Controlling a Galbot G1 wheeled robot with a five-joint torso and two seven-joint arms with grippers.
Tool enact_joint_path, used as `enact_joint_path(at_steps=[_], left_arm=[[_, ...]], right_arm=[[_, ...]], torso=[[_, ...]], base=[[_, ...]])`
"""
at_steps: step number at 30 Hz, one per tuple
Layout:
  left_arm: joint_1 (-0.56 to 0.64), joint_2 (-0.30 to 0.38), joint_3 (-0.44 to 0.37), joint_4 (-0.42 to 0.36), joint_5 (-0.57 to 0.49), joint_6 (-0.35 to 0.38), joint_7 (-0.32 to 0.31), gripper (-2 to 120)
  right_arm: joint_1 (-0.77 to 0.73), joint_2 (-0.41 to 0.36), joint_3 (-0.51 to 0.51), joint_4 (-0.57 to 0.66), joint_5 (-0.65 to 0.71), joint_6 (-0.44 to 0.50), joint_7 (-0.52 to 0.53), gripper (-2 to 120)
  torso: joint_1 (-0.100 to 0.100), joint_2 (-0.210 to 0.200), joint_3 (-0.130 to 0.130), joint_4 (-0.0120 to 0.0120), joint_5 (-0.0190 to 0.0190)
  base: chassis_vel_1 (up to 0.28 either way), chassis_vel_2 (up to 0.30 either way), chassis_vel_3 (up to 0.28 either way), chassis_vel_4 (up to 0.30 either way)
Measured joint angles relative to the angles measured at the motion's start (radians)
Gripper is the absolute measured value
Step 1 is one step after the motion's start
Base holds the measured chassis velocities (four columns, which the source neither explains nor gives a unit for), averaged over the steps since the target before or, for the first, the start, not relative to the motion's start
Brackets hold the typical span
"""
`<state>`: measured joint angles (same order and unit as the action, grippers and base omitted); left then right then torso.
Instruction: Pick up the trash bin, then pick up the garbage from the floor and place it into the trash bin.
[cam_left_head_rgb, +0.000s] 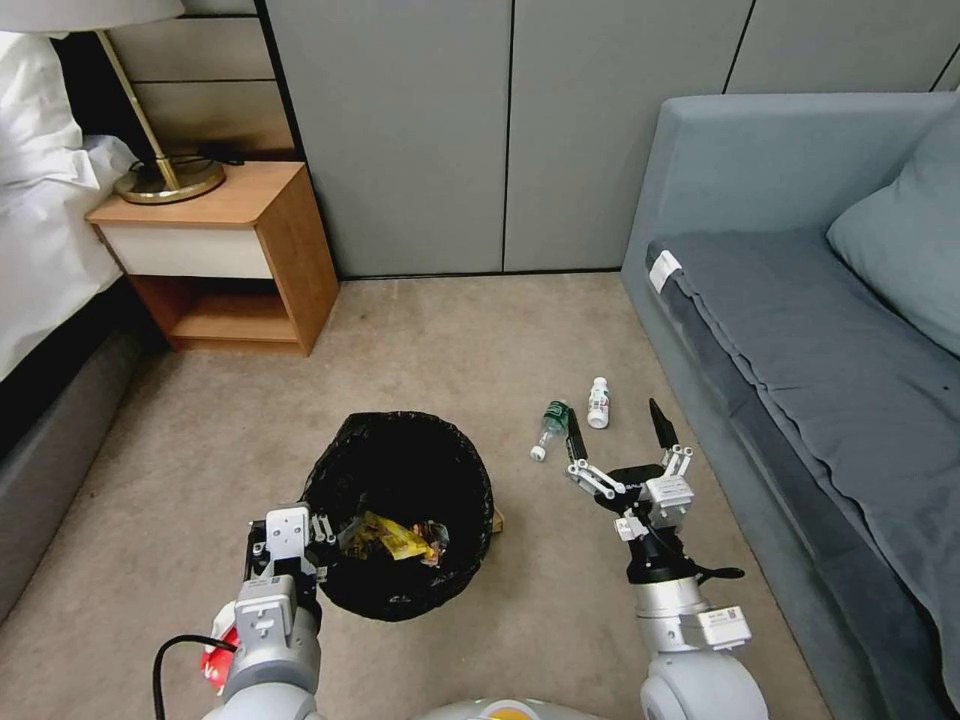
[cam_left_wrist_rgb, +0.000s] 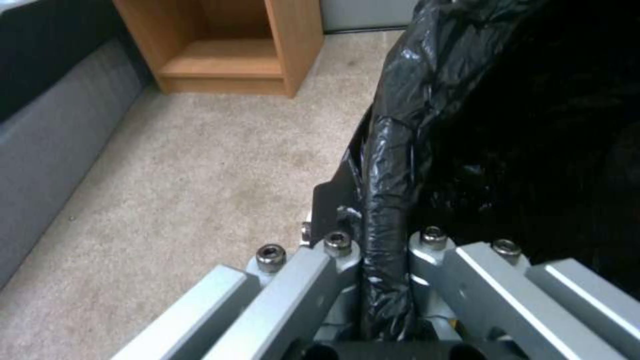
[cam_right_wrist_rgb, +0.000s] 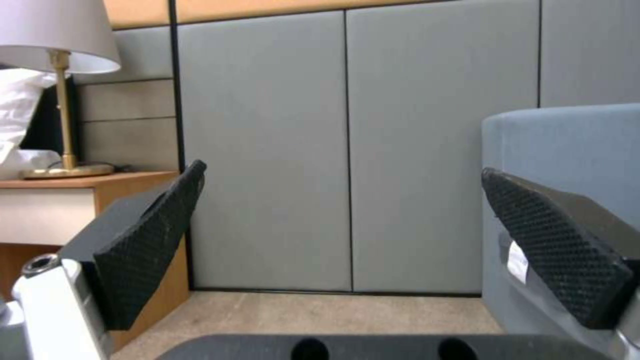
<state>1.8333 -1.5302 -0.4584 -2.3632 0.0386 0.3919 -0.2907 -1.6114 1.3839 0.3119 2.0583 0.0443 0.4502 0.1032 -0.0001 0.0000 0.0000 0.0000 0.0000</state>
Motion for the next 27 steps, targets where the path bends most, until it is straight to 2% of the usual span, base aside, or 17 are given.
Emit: enact_joint_path(at_steps=[6, 12, 18, 19, 22, 23, 24, 27], left_arm=[[-0.004, 0.001, -0.001, 0.0, -0.002, 0.0, 0.0, 0], [-0.008, 0.003, -0.001, 0.0, -0.002, 0.001, 0.0, 0], [-0.008, 0.003, -0.001, 0.0, -0.002, 0.001, 0.0, 0], [-0.007, 0.002, -0.001, 0.0, -0.002, 0.001, 0.0, 0], [-0.006, 0.002, -0.001, 0.0, -0.002, 0.001, -0.001, 0], [-0.006, 0.001, 0.0, 0.0, -0.002, 0.001, -0.001, 0], [-0.006, 0.001, -0.001, 0.0, -0.001, 0.001, -0.001, 0], [-0.006, 0.001, 0.0, 0.0, -0.001, 0.001, 0.0, 0]], right_arm=[[0.009, 0.002, 0.01, -0.003, 0.007, -0.002, -0.002, 100], [0.013, 0.001, 0.021, -0.008, 0.011, -0.004, -0.003, 100], [0.017, 0.0, 0.026, -0.008, 0.013, -0.005, -0.003, 100], [0.02, 0.0, 0.026, -0.008, 0.013, -0.005, -0.003, 100], [0.023, 0.0, 0.026, -0.009, 0.013, -0.004, -0.004, 100], [0.024, 0.0, 0.026, -0.009, 0.013, -0.001, -0.007, 100], [0.026, 0.001, 0.027, -0.01, 0.013, 0.002, -0.01, 100], [0.031, 0.001, 0.031, -0.011, 0.013, 0.011, -0.017, 100]], torso=[[0.0, 0.0, 0.0, 0.0, 0.0], [0.0, 0.0, 0.0, 0.0, -0.0001], [0.0, 0.0, 0.0, -0.0002, -0.0005], [0.0, 0.0, 0.0, 0.0002, 0.0009], [0.0, 0.0, 0.0, 0.0, -0.0009], [0.0, 0.0, 0.0, 0.0001, 0.0007], [0.0, 0.0, 0.0, -0.0003, -0.0004], [0.0, 0.0, 0.0, 0.0002, 0.0006]], base=[[-0.028, 0.025, 0.021, -0.018], [-0.14, 0.113, 0.114, -0.134], [-0.223, 0.212, 0.212, -0.231], [-0.247, 0.259, 0.249, -0.243], [-0.257, 0.264, 0.265, -0.261], [-0.277, 0.256, 0.251, -0.297], [-0.271, 0.256, 0.274, -0.278], [-0.254, 0.249, 0.263, -0.239]])
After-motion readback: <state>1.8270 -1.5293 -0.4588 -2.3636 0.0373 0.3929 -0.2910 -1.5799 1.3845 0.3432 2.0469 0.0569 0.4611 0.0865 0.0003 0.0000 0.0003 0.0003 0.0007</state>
